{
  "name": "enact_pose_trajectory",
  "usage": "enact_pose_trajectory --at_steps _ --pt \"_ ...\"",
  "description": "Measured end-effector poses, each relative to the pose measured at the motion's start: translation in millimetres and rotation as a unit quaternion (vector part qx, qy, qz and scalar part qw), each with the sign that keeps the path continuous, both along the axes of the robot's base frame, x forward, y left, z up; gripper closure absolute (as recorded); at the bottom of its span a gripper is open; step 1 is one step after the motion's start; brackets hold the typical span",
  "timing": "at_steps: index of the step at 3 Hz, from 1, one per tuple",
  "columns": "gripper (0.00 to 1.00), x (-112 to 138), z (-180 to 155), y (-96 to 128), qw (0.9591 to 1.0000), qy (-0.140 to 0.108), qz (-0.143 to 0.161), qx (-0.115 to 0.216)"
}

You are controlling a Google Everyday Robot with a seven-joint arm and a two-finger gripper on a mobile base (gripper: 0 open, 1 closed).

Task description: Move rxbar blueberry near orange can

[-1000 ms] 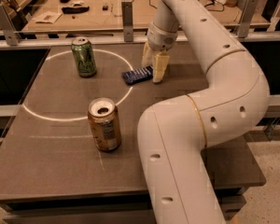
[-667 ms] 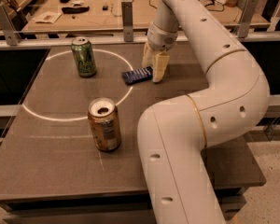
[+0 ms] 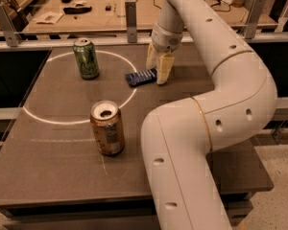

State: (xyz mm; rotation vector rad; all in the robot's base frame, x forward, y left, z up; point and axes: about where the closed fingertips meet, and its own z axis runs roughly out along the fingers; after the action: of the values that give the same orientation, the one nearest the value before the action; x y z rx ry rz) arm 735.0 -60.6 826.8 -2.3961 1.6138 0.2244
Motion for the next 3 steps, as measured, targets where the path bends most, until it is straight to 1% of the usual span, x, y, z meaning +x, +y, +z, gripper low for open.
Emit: enact_pose_trajectory --at_steps 3 --pt "0.55 -0.6 1.9 -0.4 1.0000 0.000 -0.001 0.000"
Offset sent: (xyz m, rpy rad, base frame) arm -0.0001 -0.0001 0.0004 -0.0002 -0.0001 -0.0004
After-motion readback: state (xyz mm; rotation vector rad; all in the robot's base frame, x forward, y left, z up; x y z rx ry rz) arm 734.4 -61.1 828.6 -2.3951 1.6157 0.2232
